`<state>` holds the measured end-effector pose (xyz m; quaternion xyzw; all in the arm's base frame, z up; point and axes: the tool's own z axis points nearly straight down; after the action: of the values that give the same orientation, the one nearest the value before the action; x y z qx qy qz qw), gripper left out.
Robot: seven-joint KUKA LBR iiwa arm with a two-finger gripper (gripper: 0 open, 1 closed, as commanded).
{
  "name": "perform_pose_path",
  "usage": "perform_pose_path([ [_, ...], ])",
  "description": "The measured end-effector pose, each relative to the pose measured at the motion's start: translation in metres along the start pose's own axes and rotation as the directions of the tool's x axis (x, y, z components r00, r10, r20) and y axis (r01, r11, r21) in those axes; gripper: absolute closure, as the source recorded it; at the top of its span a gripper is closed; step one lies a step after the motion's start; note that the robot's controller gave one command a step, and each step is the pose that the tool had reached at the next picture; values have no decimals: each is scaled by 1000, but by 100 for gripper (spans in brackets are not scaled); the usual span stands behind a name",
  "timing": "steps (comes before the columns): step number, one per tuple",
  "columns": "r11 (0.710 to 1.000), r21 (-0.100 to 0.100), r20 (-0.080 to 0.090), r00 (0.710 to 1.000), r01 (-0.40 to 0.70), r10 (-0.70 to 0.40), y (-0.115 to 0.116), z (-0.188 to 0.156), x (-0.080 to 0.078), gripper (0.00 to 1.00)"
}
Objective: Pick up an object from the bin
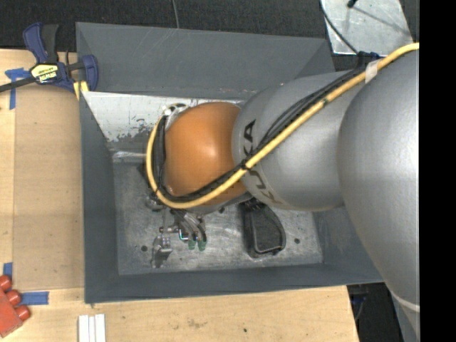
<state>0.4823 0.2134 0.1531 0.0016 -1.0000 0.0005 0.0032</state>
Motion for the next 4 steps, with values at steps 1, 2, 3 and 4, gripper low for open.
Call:
perform_pose_path([
  [1,996,4,4,996,93,-93,-87,55,-51,0],
  [2,995,-1,6,995,99,-99,-81,53,-50,100],
  [3,1000,-3,21,1000,-9,9,-98,-79,-108,100],
  [4,1000,-2,10,1000,-9,9,-98,-74,-105,0],
])
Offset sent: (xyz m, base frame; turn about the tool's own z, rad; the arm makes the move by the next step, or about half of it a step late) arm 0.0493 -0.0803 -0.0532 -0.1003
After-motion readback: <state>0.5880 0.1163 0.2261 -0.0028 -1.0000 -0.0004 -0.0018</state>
